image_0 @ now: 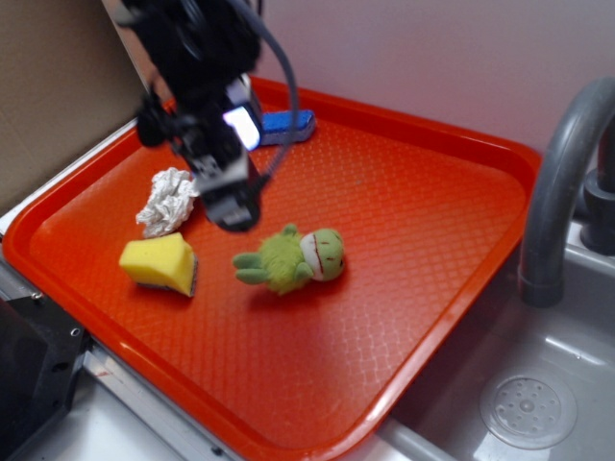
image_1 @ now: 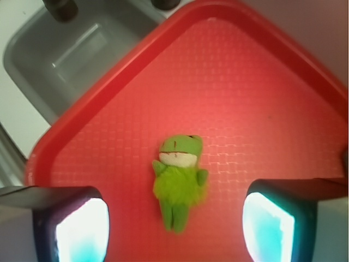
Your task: Grab the green animal.
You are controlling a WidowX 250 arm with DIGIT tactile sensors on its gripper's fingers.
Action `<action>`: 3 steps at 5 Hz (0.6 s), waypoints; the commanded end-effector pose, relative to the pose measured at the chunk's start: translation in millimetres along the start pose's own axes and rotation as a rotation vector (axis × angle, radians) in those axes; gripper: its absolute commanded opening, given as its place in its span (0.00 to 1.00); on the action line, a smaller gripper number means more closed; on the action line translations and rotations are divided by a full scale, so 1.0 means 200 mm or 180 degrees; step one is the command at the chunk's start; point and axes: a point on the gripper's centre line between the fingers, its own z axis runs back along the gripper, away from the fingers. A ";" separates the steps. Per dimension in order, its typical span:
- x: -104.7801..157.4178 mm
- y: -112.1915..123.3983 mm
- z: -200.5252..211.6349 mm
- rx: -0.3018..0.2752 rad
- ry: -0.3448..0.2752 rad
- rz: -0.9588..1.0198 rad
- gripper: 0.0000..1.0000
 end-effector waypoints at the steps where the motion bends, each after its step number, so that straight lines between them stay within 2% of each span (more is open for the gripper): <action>1: -0.02 -0.04 -0.23 0.0129 0.0341 -0.0022 1.00; 2: -0.03 -0.04 -0.36 0.0151 0.0588 -0.0069 1.00; 3: -0.06 -0.05 -0.46 0.0067 0.0751 -0.0074 1.00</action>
